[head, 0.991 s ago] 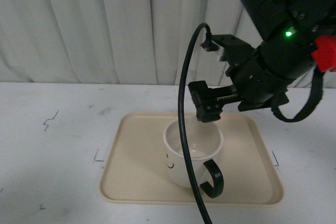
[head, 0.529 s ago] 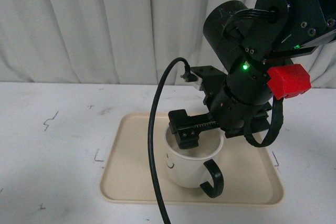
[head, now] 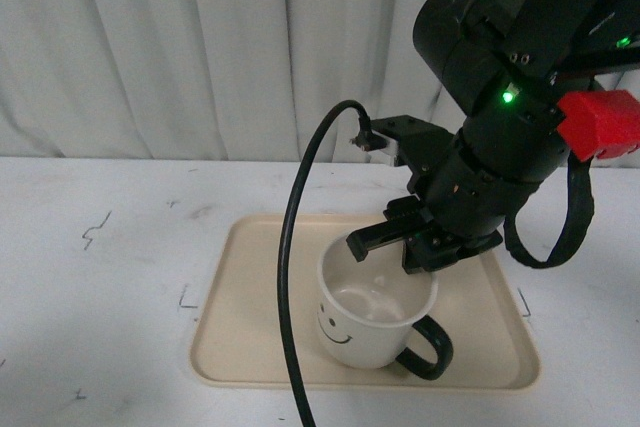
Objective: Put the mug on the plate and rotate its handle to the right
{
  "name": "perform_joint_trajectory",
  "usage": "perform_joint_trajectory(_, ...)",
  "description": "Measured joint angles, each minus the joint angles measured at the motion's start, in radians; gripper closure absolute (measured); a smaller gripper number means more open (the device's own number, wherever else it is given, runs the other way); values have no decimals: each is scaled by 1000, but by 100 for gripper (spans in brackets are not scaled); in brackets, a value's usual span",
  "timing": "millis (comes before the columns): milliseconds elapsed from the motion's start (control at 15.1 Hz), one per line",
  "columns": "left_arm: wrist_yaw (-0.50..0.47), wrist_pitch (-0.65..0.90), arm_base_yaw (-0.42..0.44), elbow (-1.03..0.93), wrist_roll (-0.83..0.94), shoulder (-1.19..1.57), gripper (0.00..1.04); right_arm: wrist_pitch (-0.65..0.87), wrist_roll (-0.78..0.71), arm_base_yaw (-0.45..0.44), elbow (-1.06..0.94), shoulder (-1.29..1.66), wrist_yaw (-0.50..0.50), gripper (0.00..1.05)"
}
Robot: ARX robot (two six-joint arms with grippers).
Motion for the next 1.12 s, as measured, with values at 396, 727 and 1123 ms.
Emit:
perform_joint_trajectory(396, 0, 0, 0, 0, 0, 0, 7, -238, -661, -92, 239, -40, -136, 102)
perform_joint_trajectory(727, 0, 0, 0, 0, 0, 0, 7, -502, -1065, -91, 522, 136, -221, 102)
perform_joint_trajectory(1123, 0, 0, 0, 0, 0, 0, 7, -584, -1105, -13, 719, 325, -222, 102)
